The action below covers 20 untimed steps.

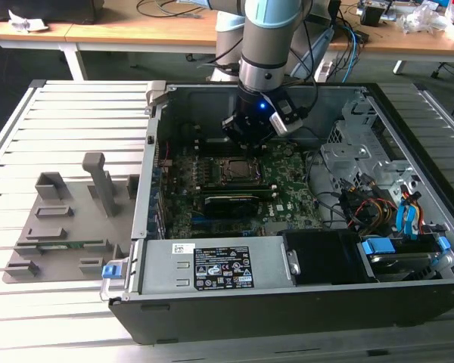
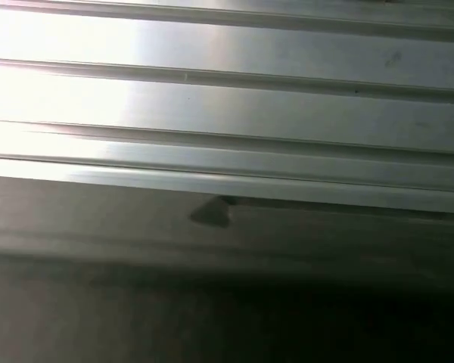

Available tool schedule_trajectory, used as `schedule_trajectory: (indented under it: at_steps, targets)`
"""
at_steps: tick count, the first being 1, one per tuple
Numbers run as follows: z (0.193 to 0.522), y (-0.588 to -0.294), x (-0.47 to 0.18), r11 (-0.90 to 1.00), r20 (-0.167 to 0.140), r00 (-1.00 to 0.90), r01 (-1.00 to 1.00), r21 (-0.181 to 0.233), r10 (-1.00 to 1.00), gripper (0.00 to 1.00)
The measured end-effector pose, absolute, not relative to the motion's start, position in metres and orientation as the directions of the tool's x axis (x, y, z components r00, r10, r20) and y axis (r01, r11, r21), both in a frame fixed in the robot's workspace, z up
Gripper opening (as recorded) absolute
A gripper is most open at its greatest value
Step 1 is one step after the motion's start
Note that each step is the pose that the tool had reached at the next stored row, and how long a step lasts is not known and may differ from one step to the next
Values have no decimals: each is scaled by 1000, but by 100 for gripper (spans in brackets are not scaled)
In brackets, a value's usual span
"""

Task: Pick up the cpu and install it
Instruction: 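Install the first cpu locking lever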

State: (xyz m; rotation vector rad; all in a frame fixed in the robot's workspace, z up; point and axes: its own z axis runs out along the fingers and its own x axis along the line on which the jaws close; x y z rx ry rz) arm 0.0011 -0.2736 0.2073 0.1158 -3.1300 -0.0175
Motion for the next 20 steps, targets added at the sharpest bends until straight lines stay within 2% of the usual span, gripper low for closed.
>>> schedule_trajectory:
  at_steps: [17,20]
  targets:
    - [209,-323,1,997,8,-997,-74,11,-74,11]
    - [228,-323,1,997,5,-997,-74,11,-74,11]
